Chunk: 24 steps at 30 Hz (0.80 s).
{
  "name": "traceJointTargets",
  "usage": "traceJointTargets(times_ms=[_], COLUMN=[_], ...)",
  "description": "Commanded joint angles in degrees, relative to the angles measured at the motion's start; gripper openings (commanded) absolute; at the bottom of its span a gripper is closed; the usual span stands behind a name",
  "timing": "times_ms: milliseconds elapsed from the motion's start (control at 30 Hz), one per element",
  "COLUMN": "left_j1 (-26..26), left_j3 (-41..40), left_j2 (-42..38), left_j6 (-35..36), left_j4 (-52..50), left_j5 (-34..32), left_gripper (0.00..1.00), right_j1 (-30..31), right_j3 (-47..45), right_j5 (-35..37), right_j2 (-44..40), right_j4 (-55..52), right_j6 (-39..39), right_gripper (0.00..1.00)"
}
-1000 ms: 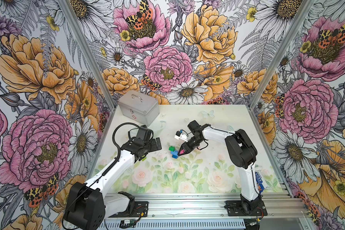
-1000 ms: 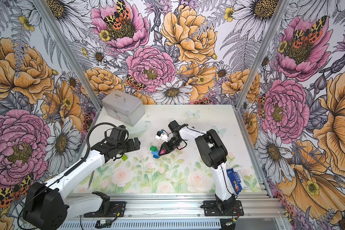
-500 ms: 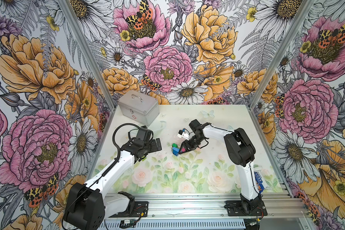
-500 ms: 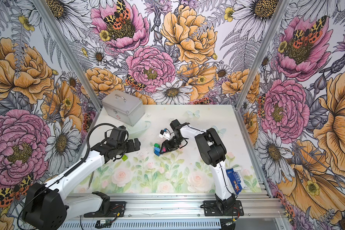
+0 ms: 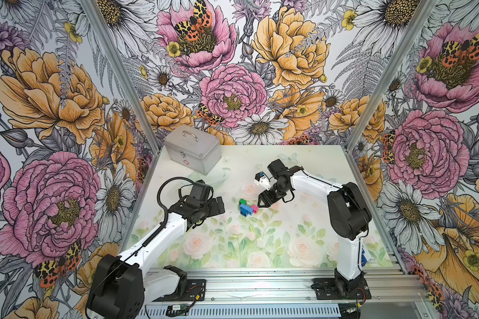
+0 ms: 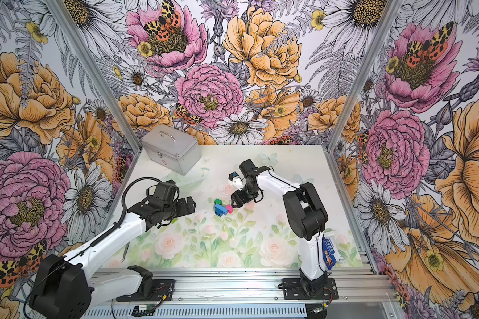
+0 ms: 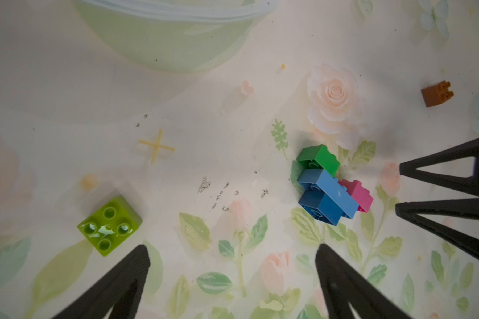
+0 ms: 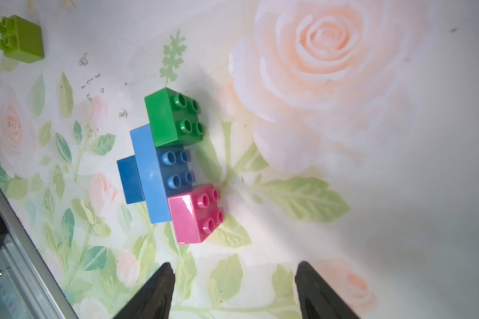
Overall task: Assemble the letter v with lego
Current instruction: Adjust the lego brick at the center of the board, then pick up the lego brick from the center of the board.
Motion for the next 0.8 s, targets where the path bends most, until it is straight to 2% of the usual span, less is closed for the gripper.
traceJointTargets(times_ms=[0, 133, 267, 467, 767], left_j1=[-3.4, -6.5, -8.1, -9.5, -13.6], left_j3=[-0.8, -1.1, 1.2, 5.9, 10.6], left_j2=[2.6, 8.6, 14.9, 23.3, 30.3], left_j6=[-2.8, -4.9, -6.0, -6.6, -8.4], left_j4=[3.9, 6.4, 8.4, 10.3, 10.9], left_j5=[1.9, 0.7, -0.4, -0.2, -1.6], left_gripper=[0.83, 0.64, 0.62, 0.56, 0.54], right_j1=[0.6, -0.5, 0.7, 4.5, 4.7], right_j3=[-4.4, -9.5, -17.0, -25.7, -31.0], right_j5=[12.8, 20.7, 18.6, 22.7, 23.7], right_j2=[-6.1, -10.7, -16.8, -24.8, -30.0], right_j4=[3.8, 7.1, 15.3, 23.5, 25.0], right_j6=[3.9, 19.0, 27.3, 28.9, 28.0], right_gripper=[0.73, 0.71, 0.73, 0.73, 0.73])
